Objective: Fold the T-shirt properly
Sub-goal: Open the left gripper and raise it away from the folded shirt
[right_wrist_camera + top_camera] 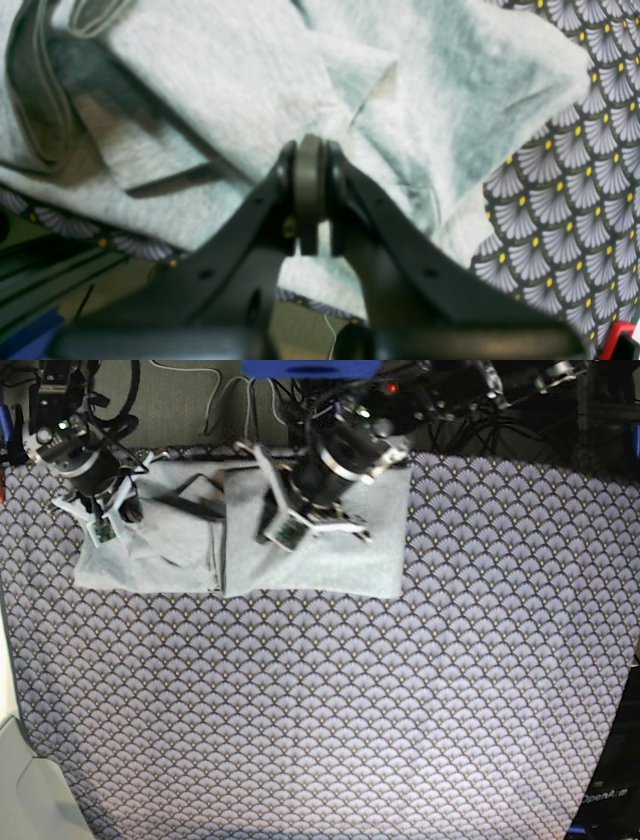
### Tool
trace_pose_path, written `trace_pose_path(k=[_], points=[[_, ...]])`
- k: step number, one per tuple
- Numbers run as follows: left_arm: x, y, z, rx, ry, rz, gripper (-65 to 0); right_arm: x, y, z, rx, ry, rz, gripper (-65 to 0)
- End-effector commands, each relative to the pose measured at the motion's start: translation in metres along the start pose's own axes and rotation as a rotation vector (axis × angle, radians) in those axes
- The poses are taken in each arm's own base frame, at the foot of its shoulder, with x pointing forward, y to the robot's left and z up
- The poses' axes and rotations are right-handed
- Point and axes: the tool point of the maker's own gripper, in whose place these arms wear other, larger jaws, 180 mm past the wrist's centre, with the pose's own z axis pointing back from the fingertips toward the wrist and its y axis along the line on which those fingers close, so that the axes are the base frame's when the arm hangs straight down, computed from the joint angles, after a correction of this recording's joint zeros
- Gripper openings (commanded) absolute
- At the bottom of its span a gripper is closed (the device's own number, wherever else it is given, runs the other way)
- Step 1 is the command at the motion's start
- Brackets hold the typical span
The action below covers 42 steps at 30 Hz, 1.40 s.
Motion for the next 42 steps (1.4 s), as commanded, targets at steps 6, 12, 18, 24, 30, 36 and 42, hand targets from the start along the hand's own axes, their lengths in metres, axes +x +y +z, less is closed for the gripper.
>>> trace_pose_path(k=[6,12,18,24,30,36,42], points=[[-0.028,0.092,0.019,0.255,0.046,0.062,-64.6,0.010,-0.030,0.012,-0.083,-0.041,-0.011,-65.0],[-0.065,0.128,0.022,0.355,0.135,0.077,-64.6,0.009,-0.037,0.014,-0.102,-0.041,-0.018,-58.5],[-0.085,0.135,0.018,0.375,0.190,0.070,-64.6,0.008,-0.033,0.014,-0.092,-0.038,-0.016,-35.8],[-0.077,0.135,0.020,0.373,0.169,0.071,-64.6,0.015,-0.044,0.016,-0.117,-0.058,-0.012,-33.3],[-0.052,0.129,0.030,0.354,0.106,0.065,-64.6,0.034,-0.085,0.022,-0.224,-0.086,-0.050,-32.9],[-0.046,0.150,0.038,0.410,0.086,0.083,-64.6,0.033,-0.096,0.013,-0.237,0.012,-0.091,-32.9],[-0.041,0.167,0.043,0.455,0.071,0.090,-64.6,0.020,-0.087,0.005,-0.210,0.044,-0.129,-32.9]])
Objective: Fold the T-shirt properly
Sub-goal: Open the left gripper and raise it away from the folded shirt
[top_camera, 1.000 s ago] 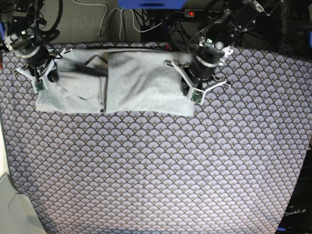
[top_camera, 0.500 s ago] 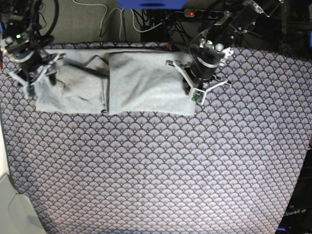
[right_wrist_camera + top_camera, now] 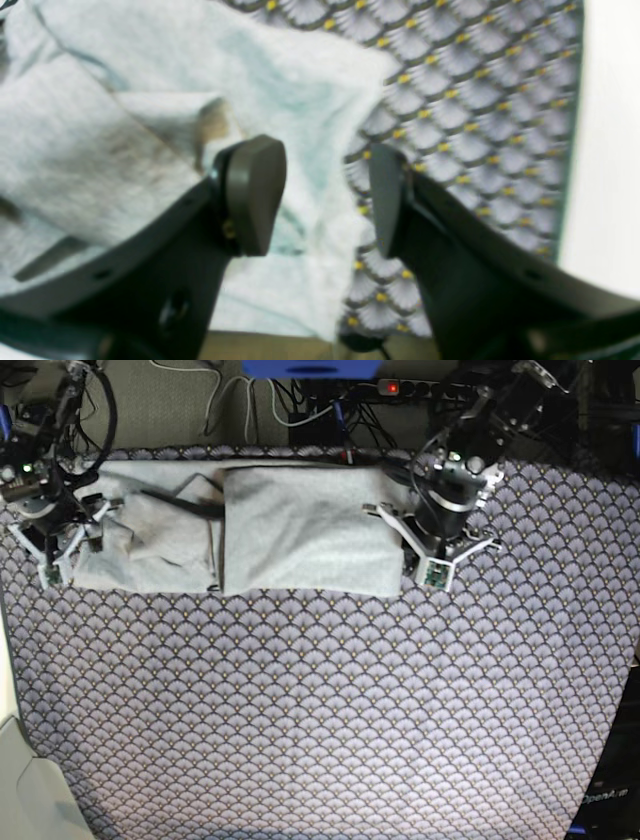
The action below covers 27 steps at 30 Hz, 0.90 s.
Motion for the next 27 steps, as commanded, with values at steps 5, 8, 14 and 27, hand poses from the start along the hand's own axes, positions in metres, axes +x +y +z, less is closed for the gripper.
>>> trace_pose_path(k=[5,8,14,27], points=[[0.018,0.009,0.000,0.021,-0.058,-0.008,-64.6,-0.021,-0.004,-0.016,0.020,0.056,-0.038,-33.0],[0.018,0.009,0.000,0.022,-0.059,-0.010,-64.6,-0.023,-0.003,-0.021,0.029,0.062,-0.050,-33.0],[0.018,0.009,0.000,0.023,-0.059,-0.012,-64.6,-0.037,-0.013,-0.030,0.031,0.099,-0.063,-33.1],[0.017,0.008,0.002,0.020,-0.058,-0.012,-64.6,-0.059,-0.012,-0.041,0.054,0.148,-0.089,-33.2]])
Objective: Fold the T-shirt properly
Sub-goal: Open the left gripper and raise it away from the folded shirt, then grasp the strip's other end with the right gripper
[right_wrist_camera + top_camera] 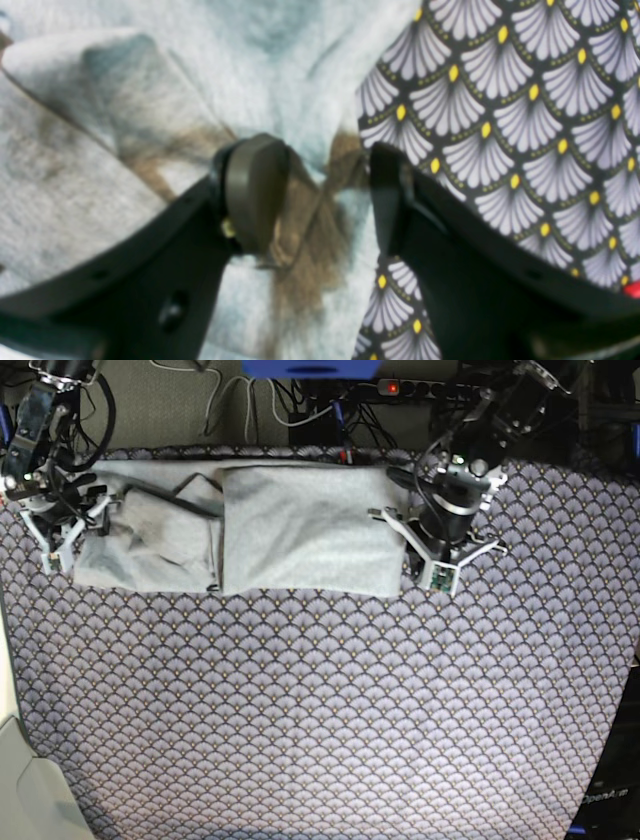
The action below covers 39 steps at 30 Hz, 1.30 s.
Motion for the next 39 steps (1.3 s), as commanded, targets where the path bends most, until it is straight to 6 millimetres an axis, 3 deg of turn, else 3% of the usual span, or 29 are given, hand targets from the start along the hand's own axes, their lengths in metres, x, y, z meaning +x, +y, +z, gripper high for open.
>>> trace_pose_path(k=[1,5,7,10,15,20,35,39], points=[[0.014,0.003,0.002,0.006,-0.050,-0.012,-64.6,-0.010,-0.007,0.000,-0.026,0.054,0.023,-33.2],[0.013,0.007,0.003,0.010,-0.047,-0.017,-64.6,-0.013,0.000,-0.001,0.012,0.062,0.056,-34.0],[0.018,0.006,0.005,0.008,-0.061,-0.013,-64.6,-0.015,0.008,-0.001,0.057,0.069,0.103,-37.7],[0.029,0.014,0.007,0.029,-0.090,0.003,-64.6,-0.018,0.018,-0.003,0.073,0.067,0.085,-46.8],[0.030,0.039,0.009,0.095,-0.095,0.031,-64.6,-0.023,0.027,-0.005,0.091,0.071,0.070,-65.0],[0.027,0.061,0.013,0.150,-0.089,0.044,-64.6,-0.023,0.036,-0.005,0.102,0.062,0.054,-65.0],[0.015,0.129,0.050,0.339,-0.085,0.093,-64.6,0.071,0.050,0.056,-0.006,-0.185,0.188,-65.0],[0.009,0.142,0.058,0.375,-0.074,0.098,-64.6,0.078,0.064,0.066,0.002,-0.223,0.198,-65.0]])
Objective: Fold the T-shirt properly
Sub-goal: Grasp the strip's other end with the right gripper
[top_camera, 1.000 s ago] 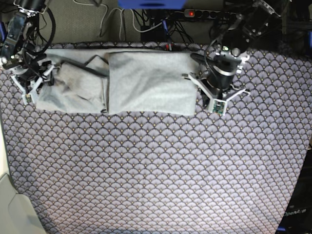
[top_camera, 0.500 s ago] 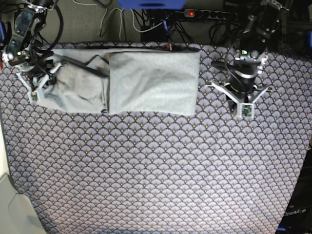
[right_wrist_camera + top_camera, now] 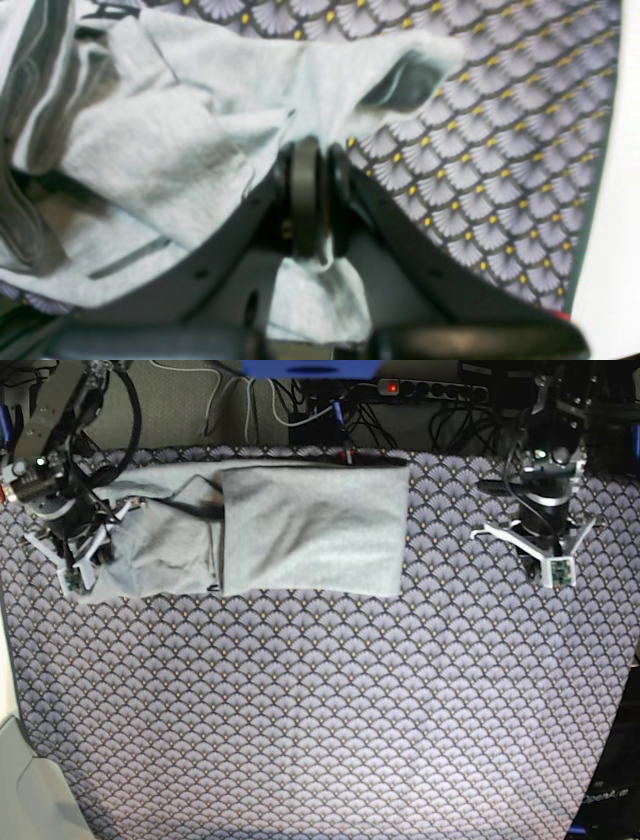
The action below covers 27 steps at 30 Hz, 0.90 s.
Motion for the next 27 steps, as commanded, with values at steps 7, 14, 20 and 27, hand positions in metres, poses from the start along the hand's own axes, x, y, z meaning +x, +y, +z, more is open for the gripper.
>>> trace_pose_path(k=[7,14,20,27], points=[[0.011,0.030,0.005,0.076,-0.044,-0.011,-64.6,0.005,0.065,-0.004,0.167,-0.032,0.051,-65.0],[0.018,0.066,0.015,0.158,-0.061,-0.025,-64.5,0.025,0.116,-0.005,0.288,-0.081,0.085,-65.0],[0.014,0.073,0.019,0.163,-0.046,-0.062,-64.5,0.052,0.166,-0.003,0.407,-0.149,0.115,-65.0],[0.012,0.081,0.022,0.184,-0.043,-0.057,-64.5,0.080,0.233,0.013,0.574,-0.230,0.227,-65.0]])
